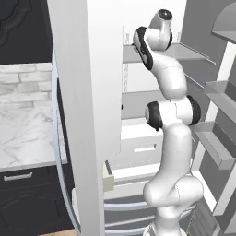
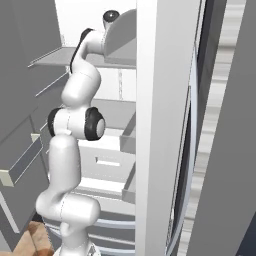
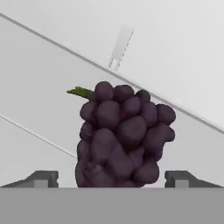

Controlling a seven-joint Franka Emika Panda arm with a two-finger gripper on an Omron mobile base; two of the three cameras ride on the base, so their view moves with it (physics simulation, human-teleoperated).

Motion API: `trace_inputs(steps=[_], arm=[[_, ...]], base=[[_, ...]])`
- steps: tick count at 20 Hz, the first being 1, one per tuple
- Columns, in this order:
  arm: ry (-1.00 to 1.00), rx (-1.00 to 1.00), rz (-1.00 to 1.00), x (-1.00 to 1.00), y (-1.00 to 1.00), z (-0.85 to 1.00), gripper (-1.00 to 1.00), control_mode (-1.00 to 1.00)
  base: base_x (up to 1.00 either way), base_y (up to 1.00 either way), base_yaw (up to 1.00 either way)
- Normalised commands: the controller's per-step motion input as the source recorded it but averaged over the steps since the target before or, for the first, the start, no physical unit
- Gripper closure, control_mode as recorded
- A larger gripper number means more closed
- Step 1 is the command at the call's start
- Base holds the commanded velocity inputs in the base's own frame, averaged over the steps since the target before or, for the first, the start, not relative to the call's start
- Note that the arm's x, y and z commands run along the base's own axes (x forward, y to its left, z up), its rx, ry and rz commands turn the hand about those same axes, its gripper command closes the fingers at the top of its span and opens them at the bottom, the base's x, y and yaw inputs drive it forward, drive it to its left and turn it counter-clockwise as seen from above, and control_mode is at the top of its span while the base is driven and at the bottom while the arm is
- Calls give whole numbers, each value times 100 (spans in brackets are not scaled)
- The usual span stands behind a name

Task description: Move the squash and grapes from the second highest shelf to the top shelf to make space. Then, place the pitcher from the counter on the cleared second highest shelf.

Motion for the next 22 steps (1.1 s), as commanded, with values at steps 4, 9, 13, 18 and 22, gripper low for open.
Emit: trace_inputs(steps=[4,9,13,18,22], arm=[[-20,-10,-5,-38,30,-54,-100,-100],[-26,-15,-7,-80,57,-64,-100,-100],[-25,-11,-11,-86,39,-82,-100,-100],[-32,-4,-15,-78,5,-45,-100,-100],[-23,0,-17,-100,0,39,-100,-100]], base=[[0,0,0],[0,0,0],[0,0,0],[0,0,0],[0,0,0]])
